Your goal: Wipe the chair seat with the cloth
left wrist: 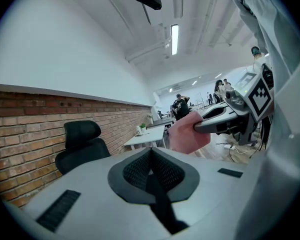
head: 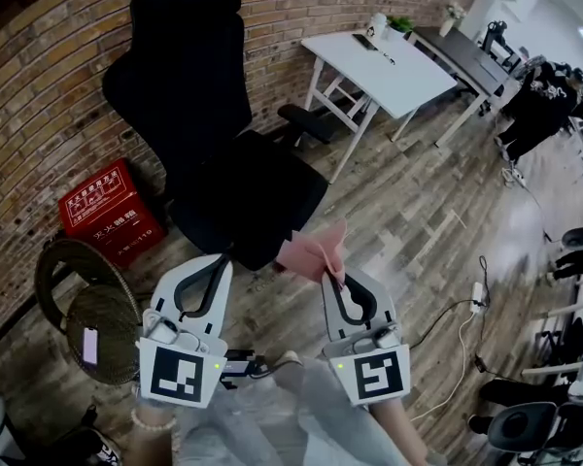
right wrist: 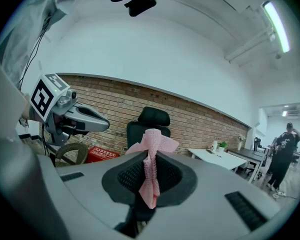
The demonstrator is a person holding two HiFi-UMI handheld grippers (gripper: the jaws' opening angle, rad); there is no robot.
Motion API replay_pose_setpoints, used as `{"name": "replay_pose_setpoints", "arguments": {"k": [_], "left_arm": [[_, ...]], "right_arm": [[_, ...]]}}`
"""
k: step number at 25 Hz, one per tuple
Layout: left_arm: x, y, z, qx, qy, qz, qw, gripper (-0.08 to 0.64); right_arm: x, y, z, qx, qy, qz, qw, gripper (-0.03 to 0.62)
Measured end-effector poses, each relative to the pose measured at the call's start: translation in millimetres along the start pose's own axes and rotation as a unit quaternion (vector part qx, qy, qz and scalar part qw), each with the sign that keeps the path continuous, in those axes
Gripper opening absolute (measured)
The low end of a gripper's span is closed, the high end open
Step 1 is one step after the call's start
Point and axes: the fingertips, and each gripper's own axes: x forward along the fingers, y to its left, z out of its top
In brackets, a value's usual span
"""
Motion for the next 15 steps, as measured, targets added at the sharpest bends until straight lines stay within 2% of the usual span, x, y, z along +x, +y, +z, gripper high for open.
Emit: {"name": "replay_pose_setpoints", "arguments": {"k": [15], "left_arm": [[-2,17,-12,0.015,-0.018,-0.030,0.9993,0.018]], "right_arm": [[4,8,2,-0.021,0.010,-0.049,0.999,0.055]]}}
